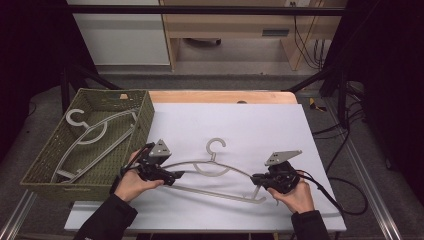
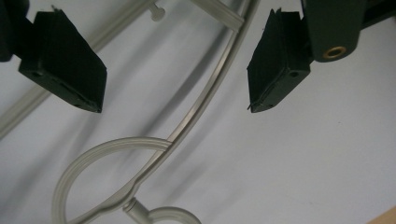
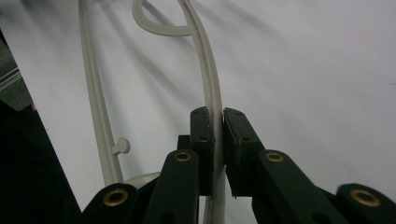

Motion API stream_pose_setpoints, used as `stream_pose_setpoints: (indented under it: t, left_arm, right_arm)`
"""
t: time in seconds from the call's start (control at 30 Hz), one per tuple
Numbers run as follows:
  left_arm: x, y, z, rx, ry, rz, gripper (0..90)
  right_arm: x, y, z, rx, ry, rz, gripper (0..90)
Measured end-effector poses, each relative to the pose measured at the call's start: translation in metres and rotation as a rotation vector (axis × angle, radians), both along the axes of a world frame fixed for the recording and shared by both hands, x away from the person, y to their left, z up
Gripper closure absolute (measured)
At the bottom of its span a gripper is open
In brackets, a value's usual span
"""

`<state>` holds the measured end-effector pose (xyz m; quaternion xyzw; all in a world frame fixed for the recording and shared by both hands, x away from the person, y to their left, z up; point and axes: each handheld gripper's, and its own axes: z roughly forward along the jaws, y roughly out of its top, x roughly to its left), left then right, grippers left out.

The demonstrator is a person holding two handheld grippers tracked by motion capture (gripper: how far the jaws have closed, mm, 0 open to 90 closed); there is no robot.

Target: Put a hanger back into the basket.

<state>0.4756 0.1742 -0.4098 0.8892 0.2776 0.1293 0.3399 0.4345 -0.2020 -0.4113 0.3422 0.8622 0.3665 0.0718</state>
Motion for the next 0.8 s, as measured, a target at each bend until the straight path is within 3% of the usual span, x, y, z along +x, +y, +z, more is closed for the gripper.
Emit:
stream_pose_setpoints:
  t: [0.17, 0.33, 0.5, 0.53, 0.57, 0.67, 0.8]
  left_arm:
    - [0.012, -0.006, -0.013, 0.052, 0.017, -0.021, 28.3]
    - [0.020, -0.009, -0.022, 0.112, 0.014, -0.065, 42.4]
    - [0.025, -0.016, -0.031, 0.151, 0.039, -0.100, 54.7]
    - [0.025, -0.016, -0.031, 0.151, 0.039, -0.100, 56.7]
    - [0.026, -0.017, -0.033, 0.179, 0.033, -0.112, 61.8]
    - [0.023, -0.018, -0.032, 0.173, 0.025, -0.125, 71.2]
    - [0.020, -0.018, -0.030, 0.206, 0.011, -0.144, 73.3]
  right_arm:
    - [-0.002, 0.000, 0.001, 0.000, 0.006, 0.012, 82.9]
    - [-0.001, 0.000, 0.000, -0.005, 0.011, 0.032, 82.9]
    - [-0.002, 0.001, 0.000, -0.001, 0.010, 0.032, 82.8]
    - [-0.002, 0.001, 0.000, -0.007, 0.009, 0.040, 82.8]
    - [-0.002, 0.001, 0.001, -0.012, 0.006, 0.042, 82.8]
    - [-0.002, 0.001, 0.000, -0.012, 0.009, 0.043, 82.8]
    - [-0.001, 0.001, 0.000, -0.011, 0.010, 0.055, 82.6]
